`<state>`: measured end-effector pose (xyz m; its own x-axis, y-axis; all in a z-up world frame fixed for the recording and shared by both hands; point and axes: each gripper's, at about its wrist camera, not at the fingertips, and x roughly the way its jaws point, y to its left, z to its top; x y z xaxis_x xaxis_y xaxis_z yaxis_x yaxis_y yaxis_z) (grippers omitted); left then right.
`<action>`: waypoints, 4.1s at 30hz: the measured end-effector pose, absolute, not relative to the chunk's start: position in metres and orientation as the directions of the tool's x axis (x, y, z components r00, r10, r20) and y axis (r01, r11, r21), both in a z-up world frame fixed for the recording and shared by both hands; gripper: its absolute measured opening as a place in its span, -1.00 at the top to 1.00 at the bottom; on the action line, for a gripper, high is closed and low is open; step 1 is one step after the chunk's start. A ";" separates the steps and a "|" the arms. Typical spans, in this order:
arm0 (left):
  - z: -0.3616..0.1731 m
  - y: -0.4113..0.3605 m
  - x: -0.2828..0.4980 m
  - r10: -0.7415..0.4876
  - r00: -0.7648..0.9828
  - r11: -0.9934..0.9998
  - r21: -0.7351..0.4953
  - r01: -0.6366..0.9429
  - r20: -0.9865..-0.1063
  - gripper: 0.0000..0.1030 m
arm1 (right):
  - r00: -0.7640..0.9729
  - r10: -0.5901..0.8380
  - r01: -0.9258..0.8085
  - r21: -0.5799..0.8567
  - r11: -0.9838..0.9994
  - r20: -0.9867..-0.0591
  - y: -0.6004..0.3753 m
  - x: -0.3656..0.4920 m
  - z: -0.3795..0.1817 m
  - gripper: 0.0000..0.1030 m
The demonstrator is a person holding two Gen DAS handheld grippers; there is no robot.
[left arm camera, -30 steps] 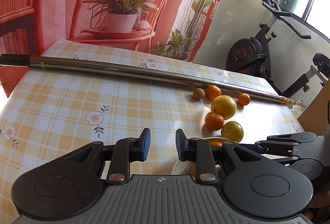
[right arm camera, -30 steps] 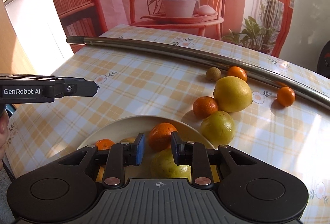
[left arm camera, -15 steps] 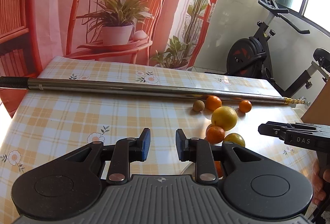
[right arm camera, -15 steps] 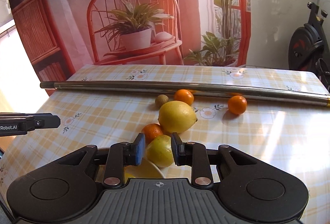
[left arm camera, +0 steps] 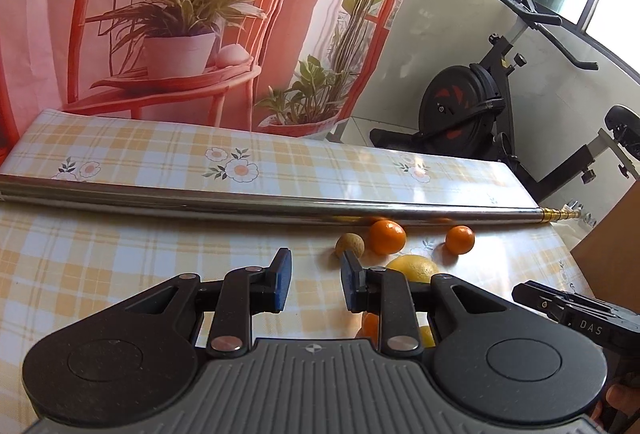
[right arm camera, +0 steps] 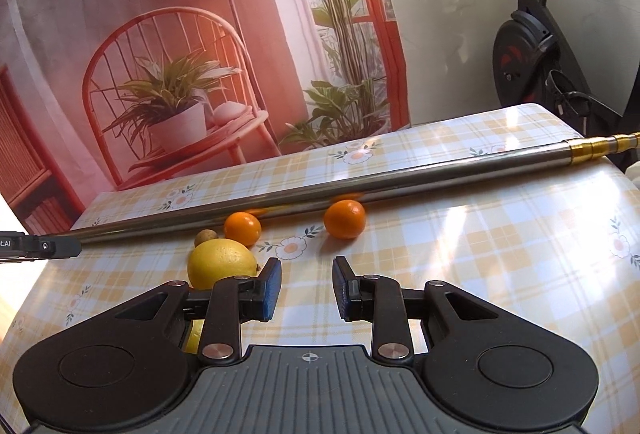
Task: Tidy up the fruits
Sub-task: 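Grasp another small brown round fruit with the left tool while the right tool approaches a tangerine, then grasp a tangerine with the right tool while the left tool holds the brown fruit, then carry the brown fruit onto the plate with the left tool while the right tool places the tangerine there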
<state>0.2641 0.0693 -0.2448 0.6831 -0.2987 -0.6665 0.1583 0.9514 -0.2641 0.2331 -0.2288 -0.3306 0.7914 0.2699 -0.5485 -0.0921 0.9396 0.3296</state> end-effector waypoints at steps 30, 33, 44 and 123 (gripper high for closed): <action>-0.311 0.002 0.338 -0.285 0.597 0.953 -0.151 0.264 -0.750 0.48 | 0.825 0.187 -0.014 0.312 0.950 -0.534 -0.244 0.244 -0.381 0.45; -0.309 0.005 0.333 -0.270 0.606 0.957 -0.139 0.255 -0.749 0.48 | 0.826 0.184 -0.013 0.308 0.951 -0.533 -0.245 0.244 -0.381 0.45; -0.269 0.062 0.268 -0.072 0.708 0.990 -0.136 -0.034 -0.703 0.48 | 0.892 0.112 0.016 0.278 0.960 -0.437 -0.248 0.259 -0.383 0.39; -0.248 0.039 0.171 -0.329 0.656 0.944 -0.266 0.197 -0.680 0.48 | 0.831 0.301 -0.134 0.357 0.925 -0.468 -0.182 0.167 -0.321 0.33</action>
<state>0.1715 0.0388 -0.2475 0.6557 -0.3289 -0.6796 0.1974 0.9435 -0.2662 0.1673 -0.1823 -0.3208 0.8311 0.3009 -0.4677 -0.1341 0.9246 0.3565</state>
